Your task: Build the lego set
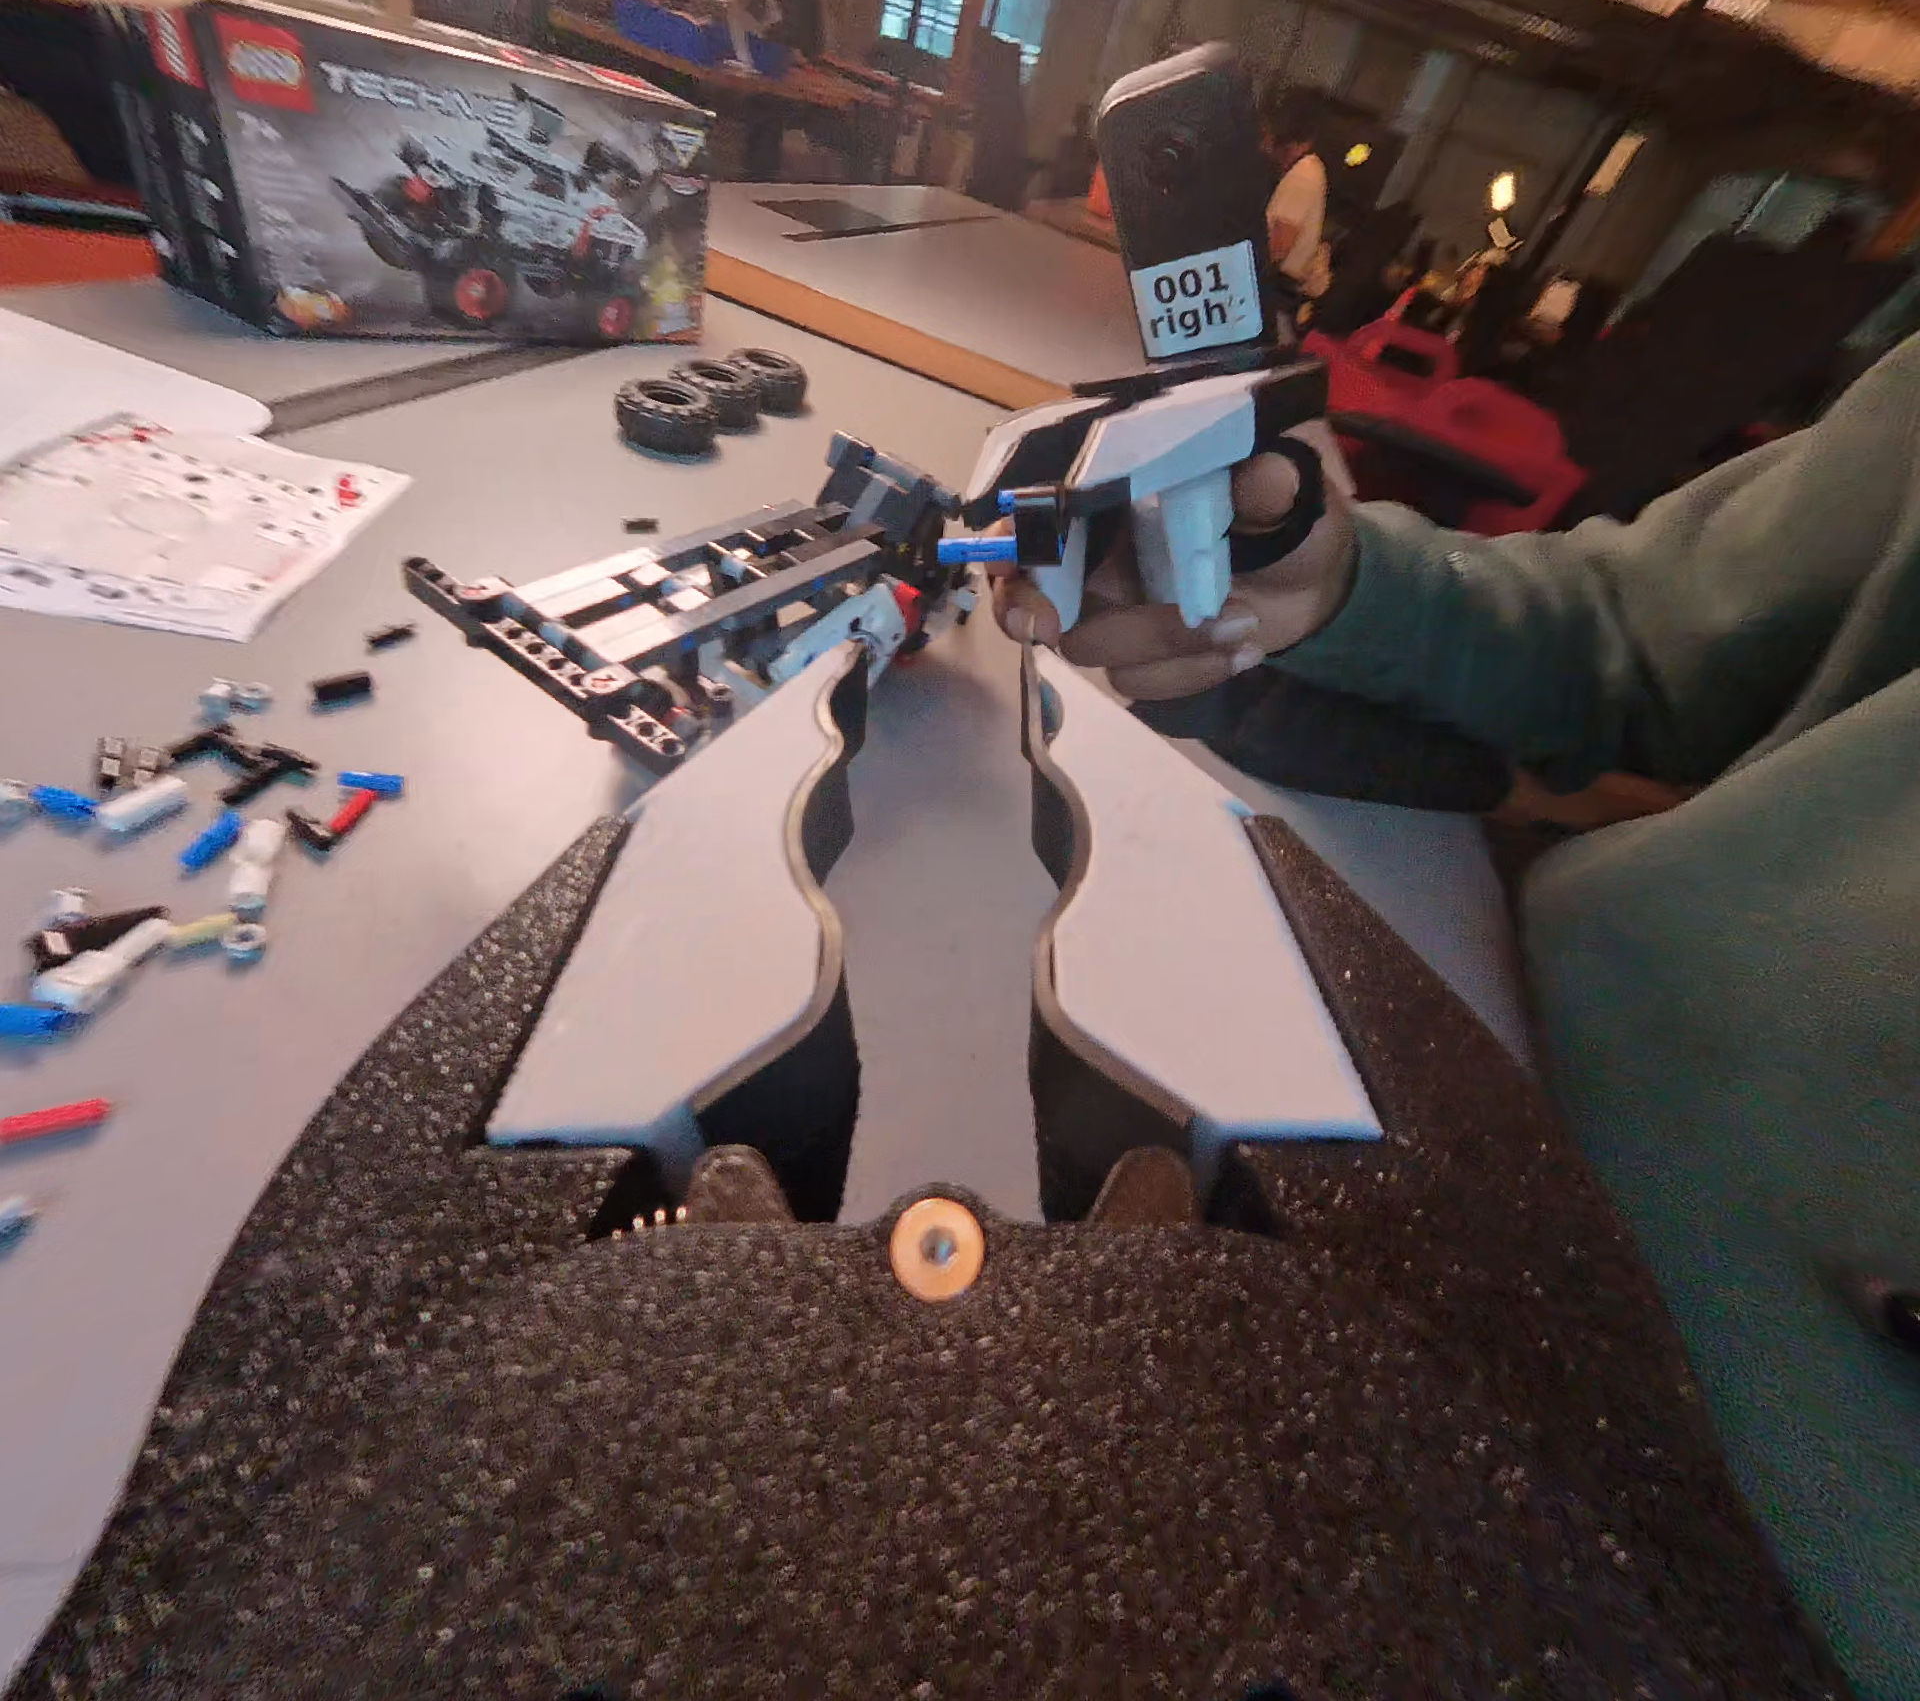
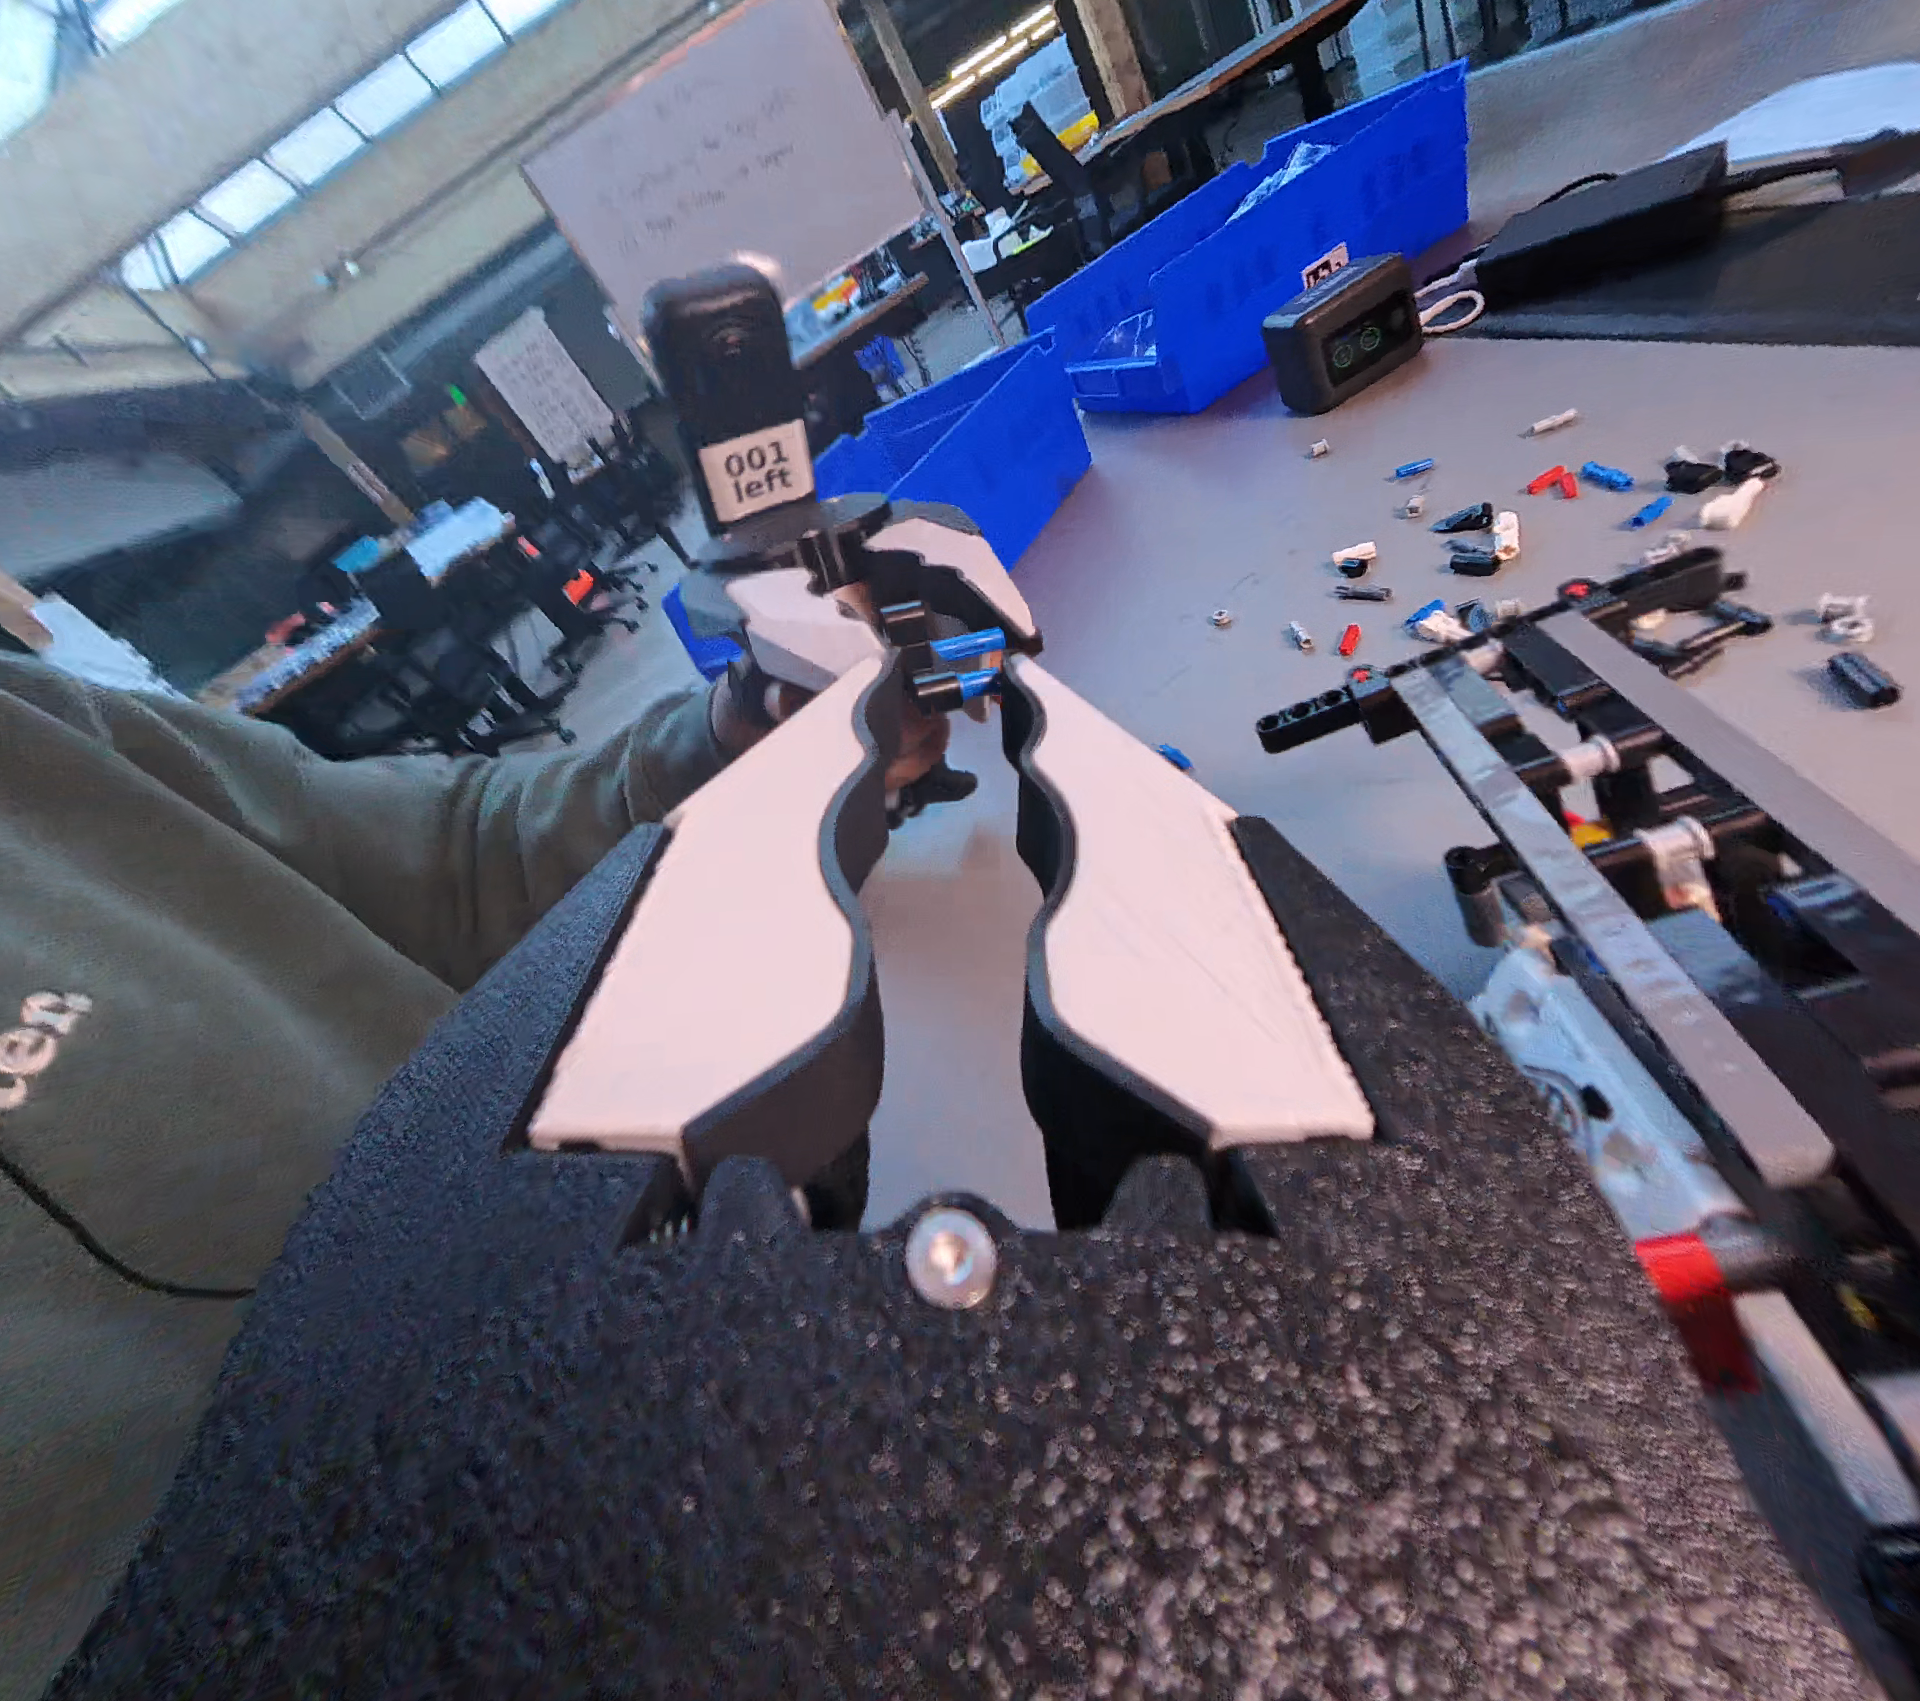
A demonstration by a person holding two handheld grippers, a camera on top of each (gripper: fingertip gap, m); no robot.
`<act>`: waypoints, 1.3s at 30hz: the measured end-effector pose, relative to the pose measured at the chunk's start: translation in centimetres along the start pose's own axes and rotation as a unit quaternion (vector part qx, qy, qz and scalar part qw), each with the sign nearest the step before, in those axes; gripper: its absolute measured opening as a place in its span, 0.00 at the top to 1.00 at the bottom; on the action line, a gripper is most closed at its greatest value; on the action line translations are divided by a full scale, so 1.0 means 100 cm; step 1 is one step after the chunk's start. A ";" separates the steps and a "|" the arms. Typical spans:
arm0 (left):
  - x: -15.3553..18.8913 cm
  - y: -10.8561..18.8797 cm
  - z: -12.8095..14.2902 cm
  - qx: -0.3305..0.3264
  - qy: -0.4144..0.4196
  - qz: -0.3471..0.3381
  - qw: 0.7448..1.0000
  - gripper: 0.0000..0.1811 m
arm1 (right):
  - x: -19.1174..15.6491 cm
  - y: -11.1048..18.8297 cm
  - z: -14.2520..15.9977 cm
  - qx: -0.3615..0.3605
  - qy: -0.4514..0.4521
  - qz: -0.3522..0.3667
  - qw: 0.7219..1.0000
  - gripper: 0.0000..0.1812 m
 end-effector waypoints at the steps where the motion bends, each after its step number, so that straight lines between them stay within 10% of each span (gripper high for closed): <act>1: 0.001 -0.001 -0.001 -0.004 -0.033 -0.023 0.999 0.84 | 0.002 0.001 -0.001 0.012 -0.026 -0.005 1.000 0.90; 12: -0.009 -0.022 -0.026 -0.033 -0.087 -0.053 0.994 0.87 | 0.021 0.006 -0.007 0.085 -0.138 0.003 0.987 0.90; 39: -0.022 -0.047 -0.027 -0.051 -0.001 0.133 0.990 0.98 | 0.024 0.010 -0.004 0.062 0.067 0.074 0.993 0.91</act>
Point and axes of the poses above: each gripper's, where its closed fingertips meet, y back along the fingers, z out of its underside, x = y × z across the jaws, the point moved 6 cm from there along y, back along the fingers, and after that the axes turned 2 degrees about -x, right-handed, at the moved point
